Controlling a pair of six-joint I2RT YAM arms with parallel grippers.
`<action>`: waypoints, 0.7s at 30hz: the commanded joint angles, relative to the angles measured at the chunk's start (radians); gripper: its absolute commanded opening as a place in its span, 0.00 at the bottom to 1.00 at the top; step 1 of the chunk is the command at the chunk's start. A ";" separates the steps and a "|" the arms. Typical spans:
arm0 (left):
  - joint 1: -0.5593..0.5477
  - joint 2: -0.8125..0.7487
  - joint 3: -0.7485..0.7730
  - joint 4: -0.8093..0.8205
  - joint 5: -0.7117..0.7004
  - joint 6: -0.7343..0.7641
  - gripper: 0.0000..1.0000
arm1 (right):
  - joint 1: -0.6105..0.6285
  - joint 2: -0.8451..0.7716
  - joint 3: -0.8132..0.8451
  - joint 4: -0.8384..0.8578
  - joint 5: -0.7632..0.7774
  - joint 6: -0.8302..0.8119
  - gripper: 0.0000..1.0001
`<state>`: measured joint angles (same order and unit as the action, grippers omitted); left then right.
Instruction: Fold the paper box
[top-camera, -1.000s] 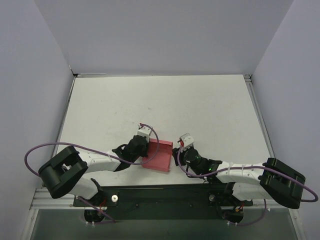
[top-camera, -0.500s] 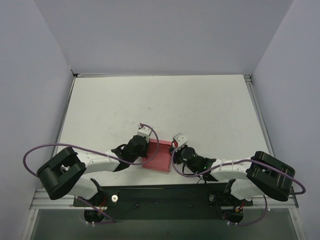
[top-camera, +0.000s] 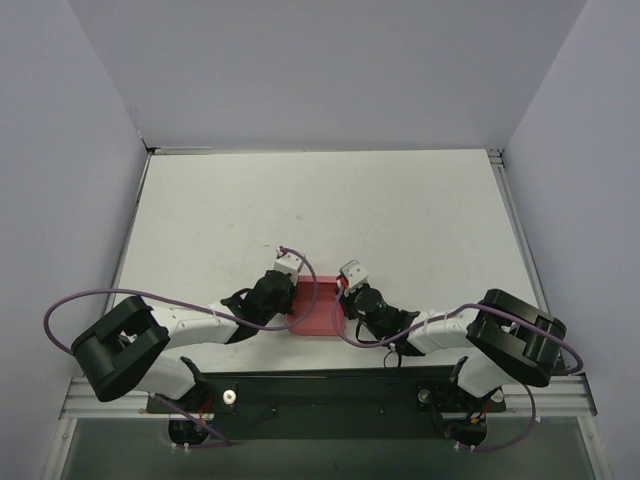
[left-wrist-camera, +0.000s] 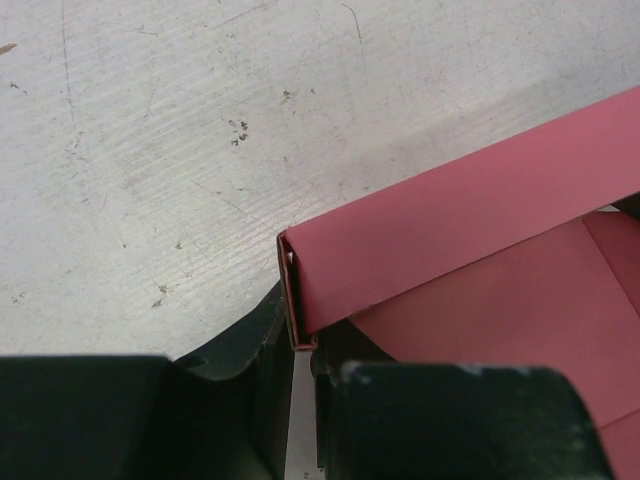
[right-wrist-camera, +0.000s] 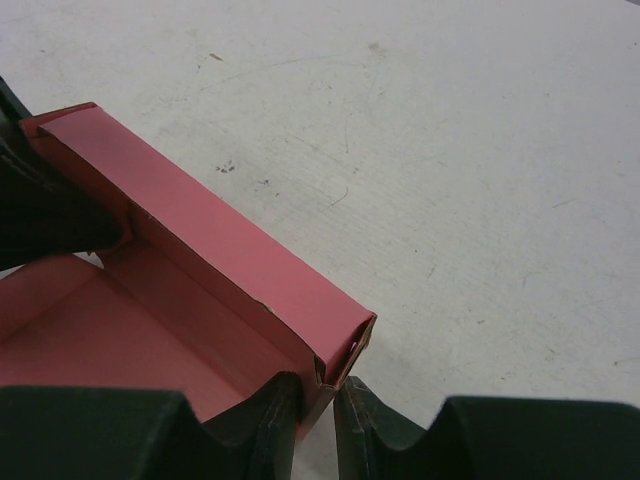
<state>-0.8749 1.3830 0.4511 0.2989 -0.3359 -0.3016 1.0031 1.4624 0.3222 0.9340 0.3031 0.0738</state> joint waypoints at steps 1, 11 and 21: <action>-0.006 -0.030 0.008 0.045 0.051 0.015 0.19 | -0.008 0.027 0.054 0.134 0.025 -0.006 0.18; -0.033 -0.039 0.020 0.042 0.018 -0.016 0.19 | -0.009 0.073 0.090 0.124 0.111 0.011 0.01; -0.085 -0.061 0.023 0.072 -0.078 -0.103 0.16 | 0.003 0.148 0.192 -0.066 0.321 0.046 0.00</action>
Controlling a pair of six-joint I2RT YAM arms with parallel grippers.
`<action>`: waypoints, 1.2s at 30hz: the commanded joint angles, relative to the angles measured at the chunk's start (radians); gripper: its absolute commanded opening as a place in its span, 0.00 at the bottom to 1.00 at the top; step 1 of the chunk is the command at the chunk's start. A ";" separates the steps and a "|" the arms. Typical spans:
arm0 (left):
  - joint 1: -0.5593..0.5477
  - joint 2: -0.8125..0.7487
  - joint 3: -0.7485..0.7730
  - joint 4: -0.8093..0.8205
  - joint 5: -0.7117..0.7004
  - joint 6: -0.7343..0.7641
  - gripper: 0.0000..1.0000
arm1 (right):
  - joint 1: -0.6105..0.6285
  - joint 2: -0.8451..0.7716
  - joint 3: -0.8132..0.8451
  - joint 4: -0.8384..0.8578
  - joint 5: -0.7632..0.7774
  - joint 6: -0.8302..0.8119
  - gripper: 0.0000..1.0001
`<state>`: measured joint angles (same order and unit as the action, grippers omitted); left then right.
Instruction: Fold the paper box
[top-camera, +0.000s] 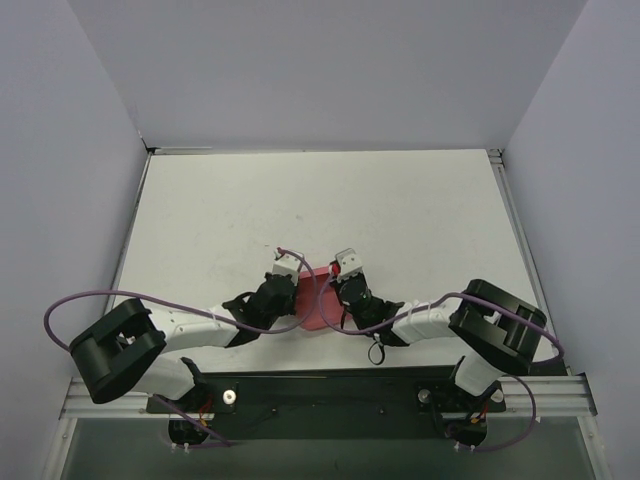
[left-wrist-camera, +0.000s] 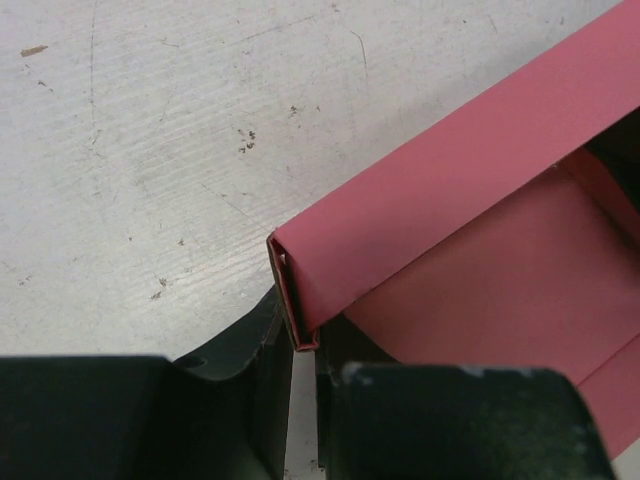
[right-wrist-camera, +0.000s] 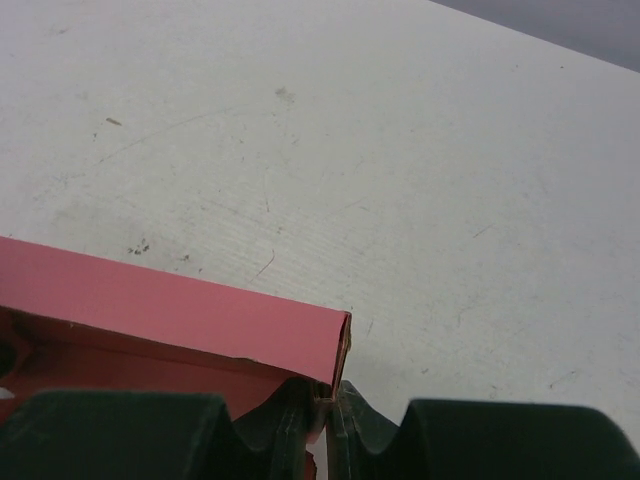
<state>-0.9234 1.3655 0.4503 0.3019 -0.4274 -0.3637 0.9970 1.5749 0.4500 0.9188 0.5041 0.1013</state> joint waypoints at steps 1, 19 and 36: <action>-0.041 -0.046 0.024 0.071 0.012 -0.052 0.16 | 0.011 0.043 0.073 -0.066 0.137 0.026 0.00; -0.048 -0.008 0.083 0.003 -0.016 -0.087 0.15 | 0.028 0.073 0.121 -0.187 0.180 0.081 0.00; 0.067 0.049 0.129 -0.052 0.026 -0.043 0.30 | 0.204 -0.308 0.020 -0.515 0.108 0.238 0.64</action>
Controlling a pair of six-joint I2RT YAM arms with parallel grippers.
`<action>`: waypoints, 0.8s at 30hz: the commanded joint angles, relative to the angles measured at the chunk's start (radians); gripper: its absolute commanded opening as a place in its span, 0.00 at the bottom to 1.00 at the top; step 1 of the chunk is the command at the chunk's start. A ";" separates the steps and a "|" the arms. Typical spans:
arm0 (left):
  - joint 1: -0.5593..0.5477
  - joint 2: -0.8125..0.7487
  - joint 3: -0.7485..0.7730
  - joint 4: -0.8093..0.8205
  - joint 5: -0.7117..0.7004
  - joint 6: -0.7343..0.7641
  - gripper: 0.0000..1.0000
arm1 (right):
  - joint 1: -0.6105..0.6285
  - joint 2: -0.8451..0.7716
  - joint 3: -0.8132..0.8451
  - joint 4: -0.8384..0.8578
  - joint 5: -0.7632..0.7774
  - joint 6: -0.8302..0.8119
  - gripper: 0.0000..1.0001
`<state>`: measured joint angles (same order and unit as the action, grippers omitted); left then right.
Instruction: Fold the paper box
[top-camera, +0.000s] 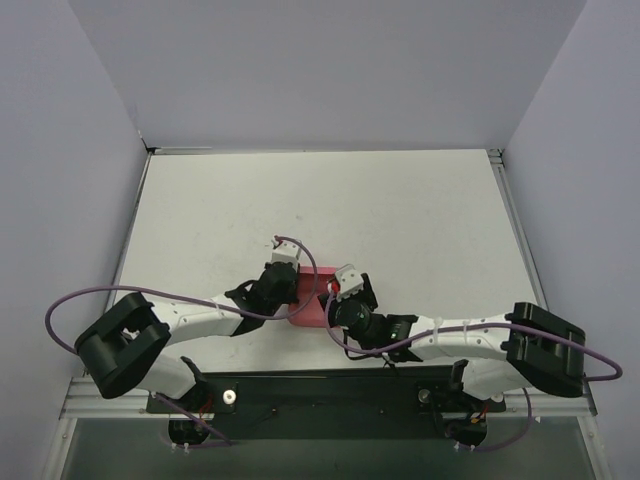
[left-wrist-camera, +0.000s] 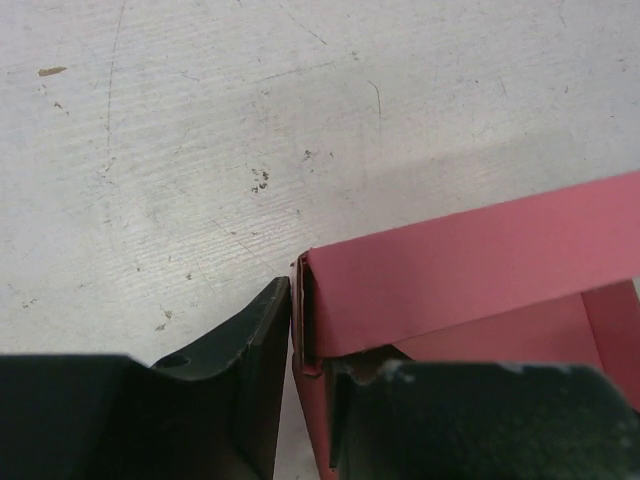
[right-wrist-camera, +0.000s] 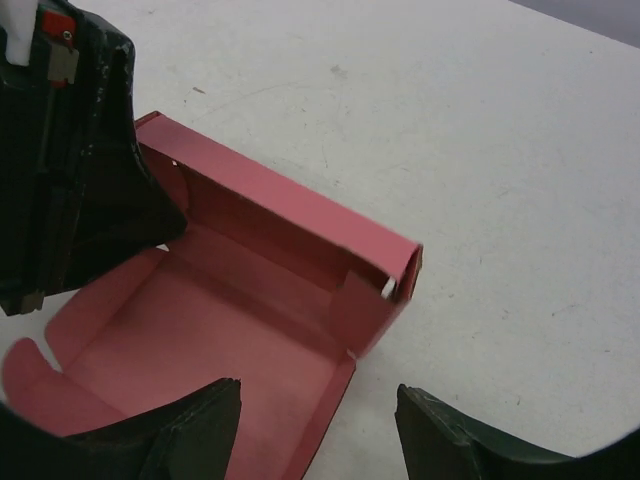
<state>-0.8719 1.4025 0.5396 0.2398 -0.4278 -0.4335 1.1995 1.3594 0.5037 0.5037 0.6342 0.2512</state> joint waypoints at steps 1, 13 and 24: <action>0.017 0.012 0.037 0.010 0.029 0.029 0.31 | 0.000 -0.126 -0.046 -0.114 -0.033 0.095 0.65; 0.025 -0.083 0.005 0.015 0.124 0.085 0.76 | -0.193 -0.252 -0.044 -0.218 -0.246 0.158 0.69; 0.034 -0.292 -0.078 -0.085 0.159 0.087 0.84 | -0.305 -0.201 -0.096 -0.025 -0.476 0.011 0.63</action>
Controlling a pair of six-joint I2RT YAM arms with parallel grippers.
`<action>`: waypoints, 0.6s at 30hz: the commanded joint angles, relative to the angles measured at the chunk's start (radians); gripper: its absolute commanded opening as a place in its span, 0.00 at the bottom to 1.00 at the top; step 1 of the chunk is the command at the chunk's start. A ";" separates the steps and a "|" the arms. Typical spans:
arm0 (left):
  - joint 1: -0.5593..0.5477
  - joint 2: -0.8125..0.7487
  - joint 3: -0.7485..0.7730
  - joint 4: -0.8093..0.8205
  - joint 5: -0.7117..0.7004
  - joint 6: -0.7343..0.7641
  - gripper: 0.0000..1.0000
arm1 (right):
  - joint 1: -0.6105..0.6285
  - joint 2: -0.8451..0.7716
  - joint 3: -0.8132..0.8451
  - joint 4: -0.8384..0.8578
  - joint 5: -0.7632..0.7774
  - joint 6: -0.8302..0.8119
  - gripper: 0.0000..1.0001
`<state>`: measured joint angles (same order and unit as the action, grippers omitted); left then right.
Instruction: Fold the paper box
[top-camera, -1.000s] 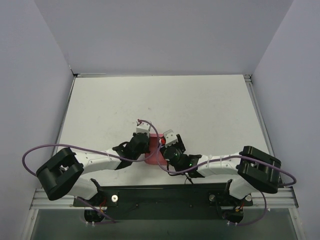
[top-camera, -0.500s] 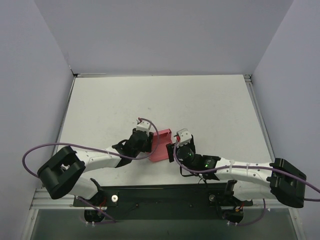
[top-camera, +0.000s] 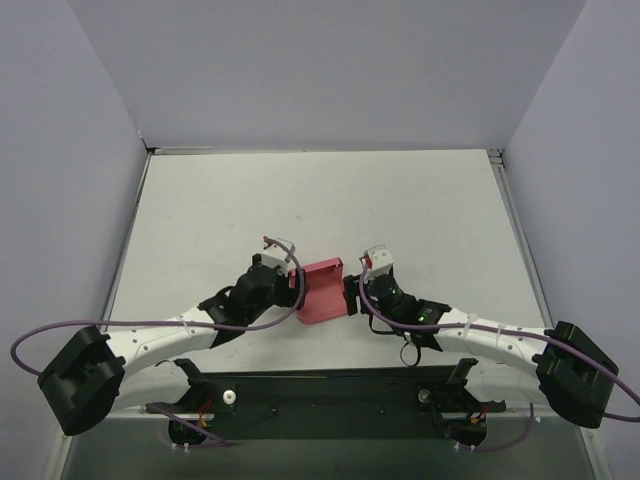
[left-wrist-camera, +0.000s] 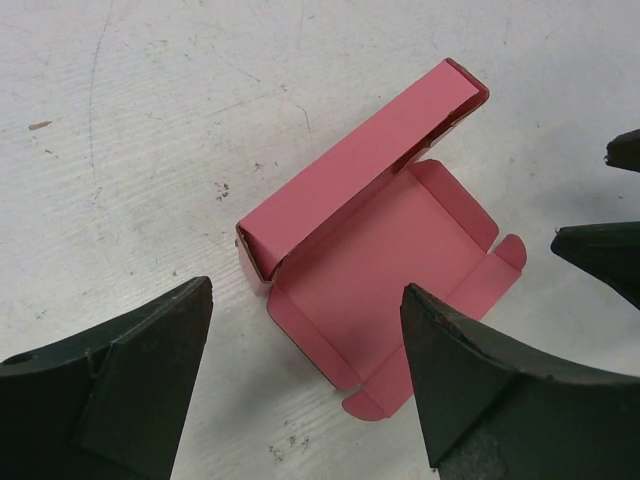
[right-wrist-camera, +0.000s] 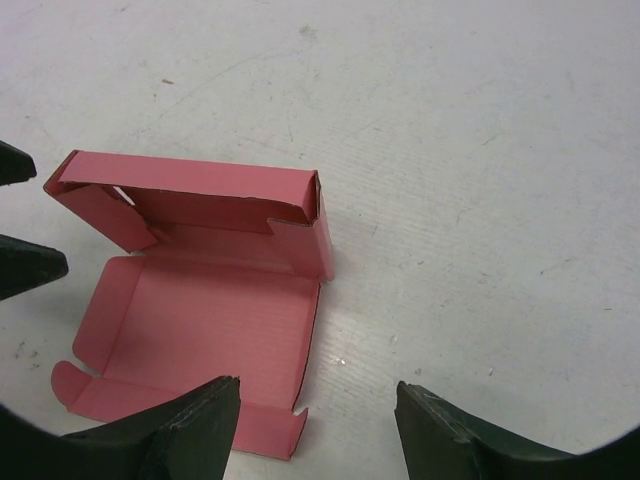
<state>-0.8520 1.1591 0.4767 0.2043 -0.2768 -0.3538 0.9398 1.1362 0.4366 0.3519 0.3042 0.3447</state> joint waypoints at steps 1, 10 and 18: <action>0.021 -0.055 -0.027 -0.063 -0.002 0.003 0.83 | -0.065 0.040 -0.035 0.184 -0.180 -0.101 0.61; 0.103 -0.101 -0.102 0.024 0.071 0.024 0.69 | -0.214 0.177 -0.021 0.381 -0.353 -0.180 0.54; 0.110 -0.018 -0.107 0.136 0.093 0.081 0.63 | -0.225 0.319 0.019 0.507 -0.347 -0.276 0.52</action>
<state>-0.7490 1.1099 0.3656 0.2283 -0.2089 -0.3191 0.7250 1.4086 0.4076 0.7136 -0.0189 0.1310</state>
